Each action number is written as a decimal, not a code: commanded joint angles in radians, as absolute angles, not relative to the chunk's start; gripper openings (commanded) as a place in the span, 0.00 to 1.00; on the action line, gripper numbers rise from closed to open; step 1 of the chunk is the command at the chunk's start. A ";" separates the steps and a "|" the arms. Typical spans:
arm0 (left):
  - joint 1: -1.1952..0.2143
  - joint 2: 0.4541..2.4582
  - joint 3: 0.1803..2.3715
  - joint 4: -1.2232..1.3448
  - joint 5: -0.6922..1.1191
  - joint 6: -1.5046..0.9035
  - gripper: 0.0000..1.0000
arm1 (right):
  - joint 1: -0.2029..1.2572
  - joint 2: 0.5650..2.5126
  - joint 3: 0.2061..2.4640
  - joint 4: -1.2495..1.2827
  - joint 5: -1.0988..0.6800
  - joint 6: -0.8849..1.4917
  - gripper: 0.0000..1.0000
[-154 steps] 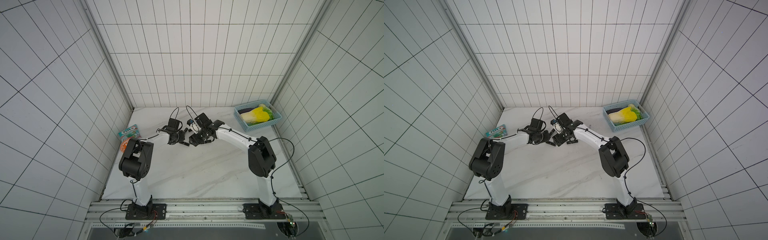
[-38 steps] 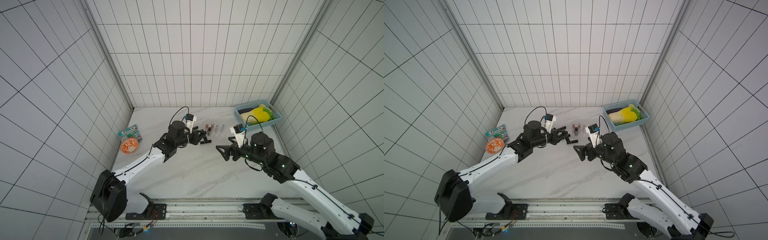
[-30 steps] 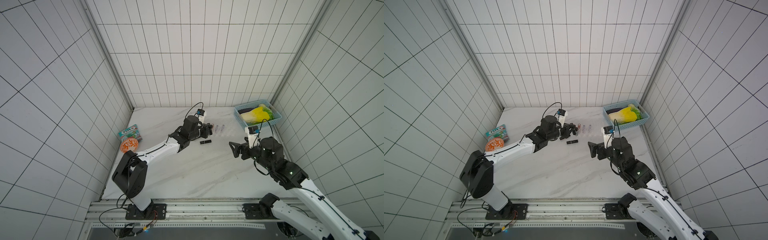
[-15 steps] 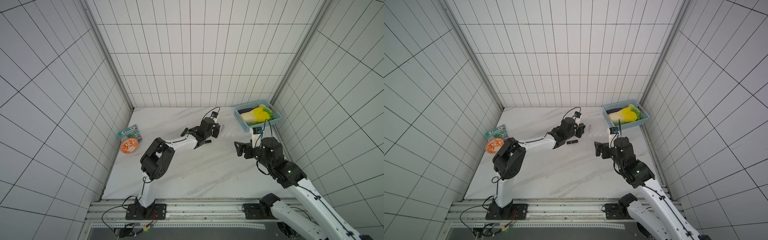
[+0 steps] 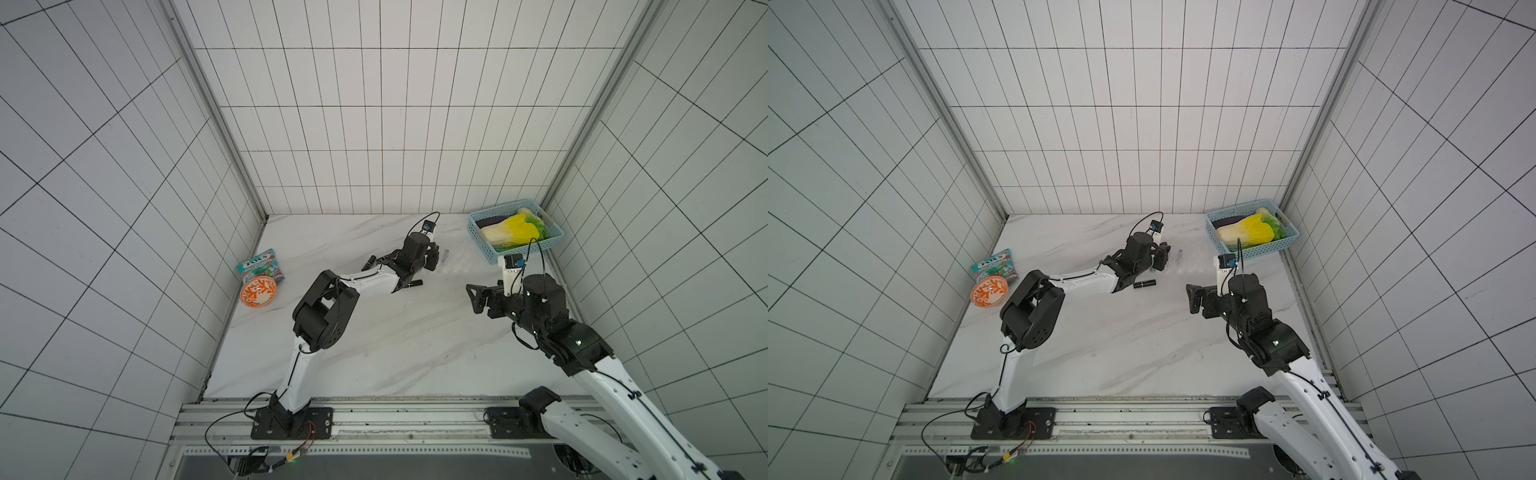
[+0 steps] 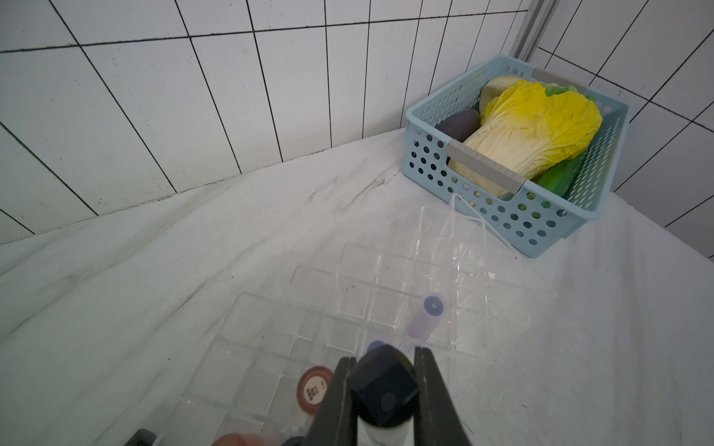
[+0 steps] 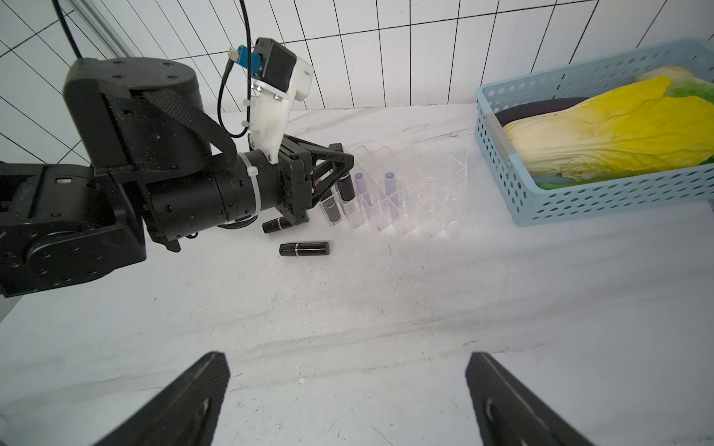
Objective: Arrange the lipsticks in the organizer
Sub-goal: Place the lipstick in the storage box.
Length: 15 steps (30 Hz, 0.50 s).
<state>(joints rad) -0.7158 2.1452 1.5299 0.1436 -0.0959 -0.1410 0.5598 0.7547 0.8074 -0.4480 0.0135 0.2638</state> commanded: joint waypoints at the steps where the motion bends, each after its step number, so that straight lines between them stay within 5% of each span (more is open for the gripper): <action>1: -0.705 2.180 1.561 0.161 -0.112 -0.141 0.13 | 0.546 0.749 0.787 -0.456 -0.006 0.273 1.00; 7: -0.692 2.201 1.569 0.151 -0.081 -0.150 0.20 | 0.542 0.742 0.786 -0.459 -0.019 0.276 1.00; 15: -0.704 2.175 1.554 0.149 -0.050 -0.142 0.57 | 0.539 0.743 0.790 -0.465 -0.027 0.276 1.00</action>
<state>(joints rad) -0.6987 2.1803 1.5448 0.1390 -0.0669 -0.1421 0.5529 0.7544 0.8074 -0.4545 -0.0166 0.2668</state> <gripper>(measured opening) 0.537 0.998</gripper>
